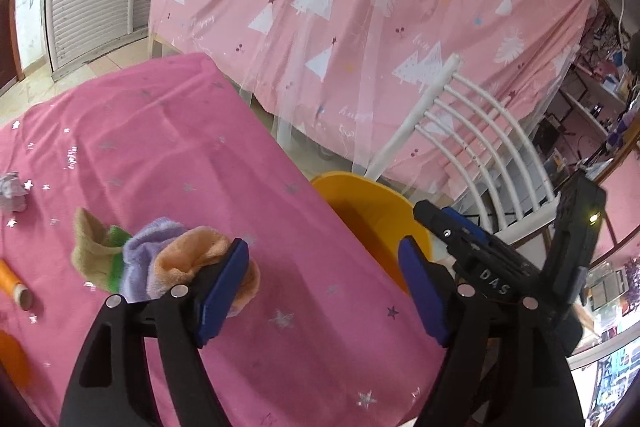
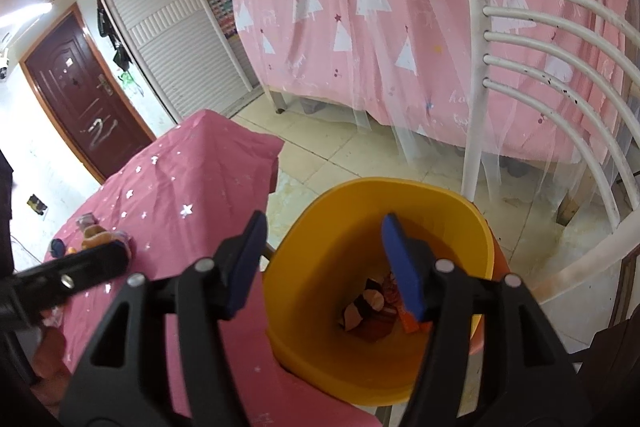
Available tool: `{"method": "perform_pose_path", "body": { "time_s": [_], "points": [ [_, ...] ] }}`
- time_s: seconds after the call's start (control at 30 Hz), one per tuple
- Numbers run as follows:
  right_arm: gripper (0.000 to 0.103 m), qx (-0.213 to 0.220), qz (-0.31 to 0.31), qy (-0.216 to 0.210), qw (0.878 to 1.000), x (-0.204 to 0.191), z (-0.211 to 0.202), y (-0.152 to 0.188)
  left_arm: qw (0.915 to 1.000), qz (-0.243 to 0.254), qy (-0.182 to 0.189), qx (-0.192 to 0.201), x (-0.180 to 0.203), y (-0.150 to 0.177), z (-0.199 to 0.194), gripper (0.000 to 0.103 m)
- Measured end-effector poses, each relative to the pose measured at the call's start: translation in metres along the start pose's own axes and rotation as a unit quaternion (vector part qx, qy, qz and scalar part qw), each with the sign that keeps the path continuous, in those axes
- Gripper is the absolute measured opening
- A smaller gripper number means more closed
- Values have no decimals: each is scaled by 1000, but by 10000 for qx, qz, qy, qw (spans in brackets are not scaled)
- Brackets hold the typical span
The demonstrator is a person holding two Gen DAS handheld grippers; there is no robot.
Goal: Collect trash
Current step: 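Open the left tool over the bucket and move both tools back to the table, then grasp the purple-and-peach sock with the right tool while the left grasps the Hello Kitty pack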
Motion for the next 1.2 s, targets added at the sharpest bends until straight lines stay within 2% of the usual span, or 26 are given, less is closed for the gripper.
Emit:
{"method": "perform_pose_path", "body": {
  "time_s": [0.13, 0.37, 0.6, 0.77, 0.9, 1.13, 1.2],
  "points": [
    [57, 62, -92, -30, 9999, -7, -5, -2, 9999, -13, -4, 163, -7, -8, -21, 73],
    [57, 201, -257, -206, 9993, -26, -18, -4, 9985, -22, -378, 399, -34, -13, -59, 74],
    [58, 152, -588, -450, 9971, -65, -20, 2, 9957, -76, -698, 607, -70, -12, -103, 76],
    [58, 41, -859, -634, 9943, -99, -14, 12, 9916, 2, -1095, 693, -98, 1, -133, 77],
    [58, -53, -1036, -750, 9918, -121, -8, 19, 9850, 106, -1573, 697, -124, 16, -153, 77],
    [58, -172, -1298, -902, 9873, -153, -1, 29, 9784, 2, -1961, 655, -156, 36, -172, 77],
    [61, -191, -1376, -930, 9859, -162, -1, 32, 9761, 24, -2074, 655, -162, 43, -176, 77]
  ]
}}
Point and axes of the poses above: each gripper's, at about its wrist camera, not at the fingertips, and z roughly the way its jaws point, x to its right, y to its underside, the point moved 10 cm from there along z, roughly the way its jaws point
